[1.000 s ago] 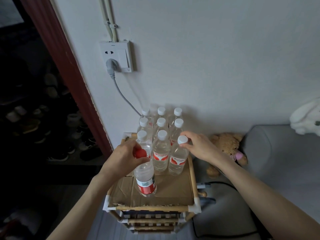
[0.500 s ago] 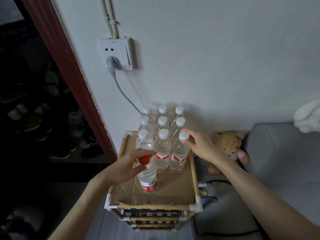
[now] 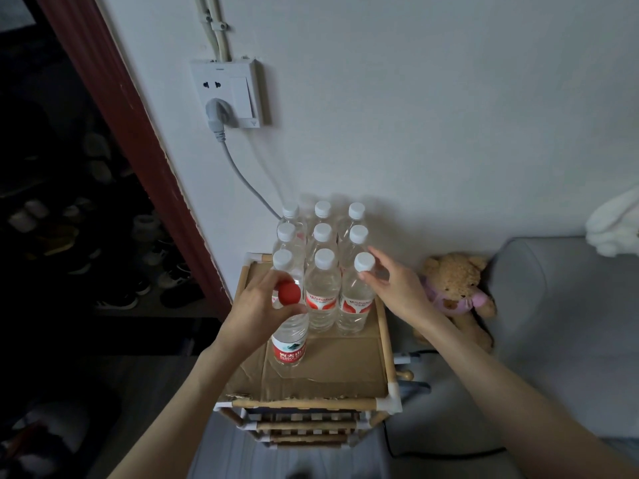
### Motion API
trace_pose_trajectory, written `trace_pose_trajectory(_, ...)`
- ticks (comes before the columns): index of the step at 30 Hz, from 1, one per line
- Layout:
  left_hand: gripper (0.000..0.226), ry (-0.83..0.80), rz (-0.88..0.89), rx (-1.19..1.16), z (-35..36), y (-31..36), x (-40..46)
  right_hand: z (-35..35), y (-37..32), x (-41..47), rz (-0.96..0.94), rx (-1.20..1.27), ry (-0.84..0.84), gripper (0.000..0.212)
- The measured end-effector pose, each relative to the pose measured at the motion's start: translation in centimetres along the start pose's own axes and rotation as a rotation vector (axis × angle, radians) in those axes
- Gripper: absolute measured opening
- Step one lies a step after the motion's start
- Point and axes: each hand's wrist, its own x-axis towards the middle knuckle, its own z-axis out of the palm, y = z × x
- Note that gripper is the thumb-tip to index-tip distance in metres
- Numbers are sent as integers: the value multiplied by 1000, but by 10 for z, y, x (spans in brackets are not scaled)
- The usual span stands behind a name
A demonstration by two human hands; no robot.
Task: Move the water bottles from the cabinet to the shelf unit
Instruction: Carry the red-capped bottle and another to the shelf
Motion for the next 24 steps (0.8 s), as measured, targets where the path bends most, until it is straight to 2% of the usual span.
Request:
trace_pose_trajectory(3, 39, -52, 8, -64, 7, -6, -1, 6, 6, -4, 51, 129, 38, 51)
trace_pose_trajectory(6, 37, 21, -3, -67, 8, -8, -5, 13, 15, -9, 68, 206, 23, 54)
trace_pose_trajectory(13, 41, 132, -64, -79, 7, -9, -10, 36, 35, -25, 265, 352, -165, 86)
trace_pose_trajectory(20, 53, 205, -8, -71, 20, -15, -19, 55, 47, -29, 387, 356, -268, 76)
trace_pose_trajectory(24, 61, 219, -155, -211, 36, -24, -30, 59, 48, -29, 359, 396, -219, 66)
